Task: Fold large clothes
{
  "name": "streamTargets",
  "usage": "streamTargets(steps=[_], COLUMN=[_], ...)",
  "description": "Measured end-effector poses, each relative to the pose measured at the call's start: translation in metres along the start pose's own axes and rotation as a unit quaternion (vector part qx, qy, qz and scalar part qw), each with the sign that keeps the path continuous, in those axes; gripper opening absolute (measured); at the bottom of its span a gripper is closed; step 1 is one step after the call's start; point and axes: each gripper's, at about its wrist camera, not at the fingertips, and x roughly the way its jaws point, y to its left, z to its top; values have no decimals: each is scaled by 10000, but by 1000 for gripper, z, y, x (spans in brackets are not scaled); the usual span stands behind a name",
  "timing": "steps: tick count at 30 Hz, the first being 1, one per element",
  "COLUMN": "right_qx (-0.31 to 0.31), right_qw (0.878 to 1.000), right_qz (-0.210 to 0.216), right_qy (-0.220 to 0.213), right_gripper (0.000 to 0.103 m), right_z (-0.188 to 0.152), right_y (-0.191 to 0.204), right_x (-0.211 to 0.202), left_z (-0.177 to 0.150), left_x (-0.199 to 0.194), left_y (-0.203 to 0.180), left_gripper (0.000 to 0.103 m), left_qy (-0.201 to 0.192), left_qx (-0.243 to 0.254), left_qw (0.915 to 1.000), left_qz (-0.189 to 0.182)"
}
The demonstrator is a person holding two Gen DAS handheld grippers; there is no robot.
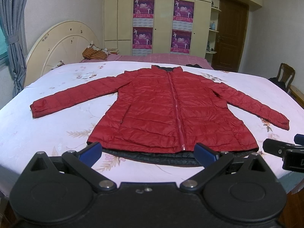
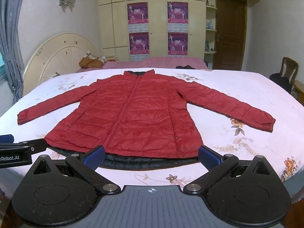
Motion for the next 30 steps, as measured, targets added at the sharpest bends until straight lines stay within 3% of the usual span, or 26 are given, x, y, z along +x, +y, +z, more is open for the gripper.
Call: streamTargets(steps=[10,17,23,27,30], right_qx=[23,128,292,593,729], right_qw=[10000,9997,9985,9949,9913], right_qz=[-37,-183,-469,-811,-1081], right_qy=[30,47,-58,-127,-187], right_gripper=[103,103,103,103,103], right_z=[1,7,15,27,38], right_y=[3,0,-14,-31,-42], right_x=[3,14,27,40,53], left_z=[-1,6,21,37,48], left_x=[2,14,31,57,73], left_y=[9,20,17,17,10], left_gripper=[103,103,103,103,103], left_qy=[-92,-177,-214,-50,-142], left_qx=[-59,-434,-441,-691,-504], left_qw=[9999,9985,9982,9950,9967], left_qz=[6,-299,-355,-724,-619])
